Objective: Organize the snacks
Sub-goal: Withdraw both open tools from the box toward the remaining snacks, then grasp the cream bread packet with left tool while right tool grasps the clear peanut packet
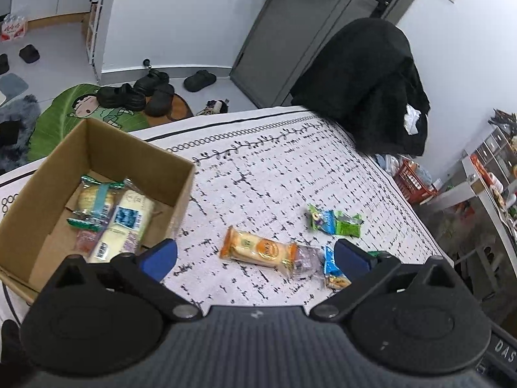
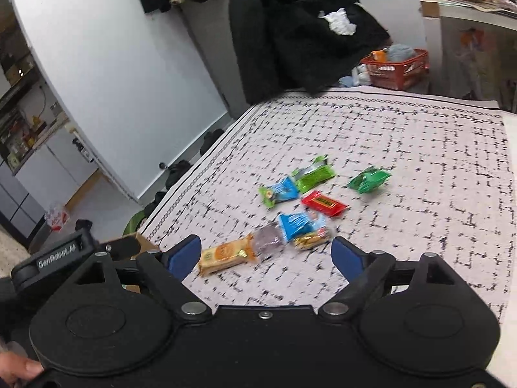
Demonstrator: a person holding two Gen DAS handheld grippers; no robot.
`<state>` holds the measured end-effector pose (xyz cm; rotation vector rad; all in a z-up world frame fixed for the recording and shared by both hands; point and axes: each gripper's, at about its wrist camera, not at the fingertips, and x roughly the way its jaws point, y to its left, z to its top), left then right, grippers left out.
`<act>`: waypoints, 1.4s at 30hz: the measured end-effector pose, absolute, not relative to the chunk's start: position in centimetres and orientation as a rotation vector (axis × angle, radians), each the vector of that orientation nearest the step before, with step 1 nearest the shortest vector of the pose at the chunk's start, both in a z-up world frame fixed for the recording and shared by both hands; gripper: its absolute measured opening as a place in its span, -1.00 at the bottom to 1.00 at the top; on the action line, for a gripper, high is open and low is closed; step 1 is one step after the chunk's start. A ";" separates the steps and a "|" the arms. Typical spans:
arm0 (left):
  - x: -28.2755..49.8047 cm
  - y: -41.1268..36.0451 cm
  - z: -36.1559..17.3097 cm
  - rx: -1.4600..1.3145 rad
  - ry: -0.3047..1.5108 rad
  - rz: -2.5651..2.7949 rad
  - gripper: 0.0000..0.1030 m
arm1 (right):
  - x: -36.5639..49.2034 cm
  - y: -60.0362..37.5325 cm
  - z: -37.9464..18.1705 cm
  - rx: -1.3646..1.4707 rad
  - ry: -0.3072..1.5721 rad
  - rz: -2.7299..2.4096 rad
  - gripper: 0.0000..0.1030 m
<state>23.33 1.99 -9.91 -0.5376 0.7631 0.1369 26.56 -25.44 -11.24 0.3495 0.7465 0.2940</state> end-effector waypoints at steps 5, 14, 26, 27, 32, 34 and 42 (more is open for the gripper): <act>23.4 0.3 -10.2 -0.526 0.764 0.105 1.00 | 26.7 -27.2 -12.9 0.377 0.703 0.277 0.84; 23.8 -2.5 -11.7 -0.458 0.766 0.086 1.00 | 28.0 -28.4 -16.4 0.432 0.741 0.249 0.84; 25.9 -5.0 -13.4 -0.387 0.784 0.157 0.99 | 31.3 -27.5 -20.3 0.459 0.841 0.302 0.47; 26.2 -5.1 -13.7 -0.382 0.791 0.168 0.98 | 31.5 -27.3 -20.6 0.457 0.848 0.307 0.47; 27.6 -5.6 -15.1 -0.340 0.821 0.189 0.95 | 33.0 -27.0 -21.8 0.454 0.881 0.302 0.47; 28.2 -5.7 -15.6 -0.336 0.840 0.199 0.95 | 33.7 -26.7 -22.2 0.456 0.893 0.304 0.47; 30.9 -5.7 -18.5 -0.318 0.897 0.248 0.95 | 36.0 -25.7 -22.7 0.403 0.872 0.294 0.47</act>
